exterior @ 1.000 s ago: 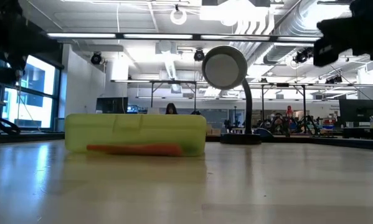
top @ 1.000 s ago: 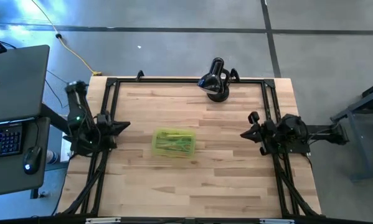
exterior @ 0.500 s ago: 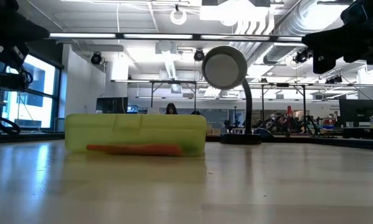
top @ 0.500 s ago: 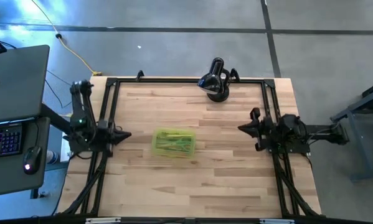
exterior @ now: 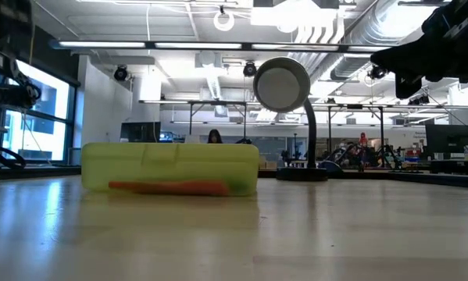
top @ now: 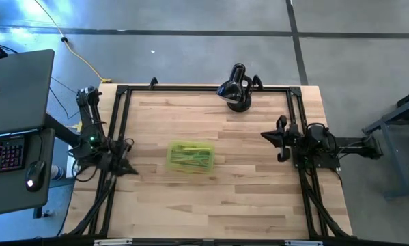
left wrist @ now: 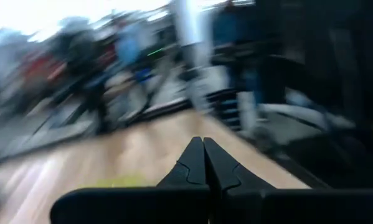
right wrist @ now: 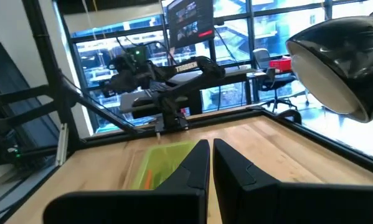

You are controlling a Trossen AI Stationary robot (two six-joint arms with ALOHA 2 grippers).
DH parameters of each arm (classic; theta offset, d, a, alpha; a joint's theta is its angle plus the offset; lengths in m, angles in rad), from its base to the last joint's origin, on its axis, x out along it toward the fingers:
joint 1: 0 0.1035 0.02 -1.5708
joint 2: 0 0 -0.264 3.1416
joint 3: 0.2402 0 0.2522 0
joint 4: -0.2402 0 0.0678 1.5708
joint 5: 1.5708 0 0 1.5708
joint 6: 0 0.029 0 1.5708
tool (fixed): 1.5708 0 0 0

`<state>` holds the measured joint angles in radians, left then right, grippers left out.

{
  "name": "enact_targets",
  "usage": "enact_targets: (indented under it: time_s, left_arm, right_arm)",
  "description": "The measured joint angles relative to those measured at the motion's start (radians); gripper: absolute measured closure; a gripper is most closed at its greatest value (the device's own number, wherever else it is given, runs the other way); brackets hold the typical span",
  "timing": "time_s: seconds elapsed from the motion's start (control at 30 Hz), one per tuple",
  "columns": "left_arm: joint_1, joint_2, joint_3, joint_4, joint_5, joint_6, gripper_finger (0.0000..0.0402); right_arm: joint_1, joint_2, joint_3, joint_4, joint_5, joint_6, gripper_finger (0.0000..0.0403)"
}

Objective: Pick & place school supplies into a supply box
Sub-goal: Return to Home Position

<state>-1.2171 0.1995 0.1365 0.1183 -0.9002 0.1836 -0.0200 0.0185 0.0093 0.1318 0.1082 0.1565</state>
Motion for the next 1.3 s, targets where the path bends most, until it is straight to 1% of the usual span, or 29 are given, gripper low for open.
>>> enact_targets:
  time_s: [0.07, 0.13, 0.37, 0.47, 0.6, 0.73, 0.9, 1.13, 1.23, 1.3]
  left_arm:
    - [0.0, -0.011, 0.0, 0.002, 0.127, 0.109, 0.0385]
    - [0.0, -0.025, 0.0, -0.006, 0.184, 0.134, 0.0385]
    - [0.0, -0.073, -0.001, -0.078, 0.172, 0.104, 0.0385]
    - [0.0, -0.089, -0.001, -0.075, 0.197, 0.146, 0.0385]
    - [0.0, -0.11, -0.001, -0.077, 0.174, 0.184, 0.0385]
    - [0.0, -0.138, -0.001, -0.126, 0.135, 0.147, 0.0385]
    - [0.0, -0.194, -0.001, -0.179, 0.119, 0.107, 0.0385]
    - [0.0, -0.193, -0.012, -0.214, 0.112, 0.096, 0.0385]
    - [0.001, -0.193, -0.051, -0.211, 0.047, 0.047, 0.0385]
    - [0.013, -0.193, -0.089, -0.164, -0.002, -0.016, 0.0385]
  right_arm:
    - [0.0, 0.0, 0.0, 0.0, -0.012, 0.001, 0.0403]
    - [0.0, 0.0, 0.0, 0.0, -0.012, -0.003, 0.0403]
    - [0.0, 0.0, 0.0, 0.0, -0.008, -0.007, 0.0403]
    - [0.0, 0.0, 0.0, 0.0, -0.008, -0.007, 0.0403]
    - [0.0, 0.0, 0.0, 0.0, -0.006, -0.007, 0.0403]
    - [0.0, 0.0, 0.0, 0.0, -0.005, -0.007, 0.0403]
    - [0.0, 0.0, 0.0, 0.0, -0.005, -0.007, 0.0403]
    - [0.0, 0.0, 0.0, 0.0, -0.006, -0.007, 0.0402]
    - [0.0, 0.0, 0.0, 0.0, -0.006, -0.007, 0.0402]
    - [0.0, 0.0, 0.0, 0.0, -0.006, -0.007, 0.0402]
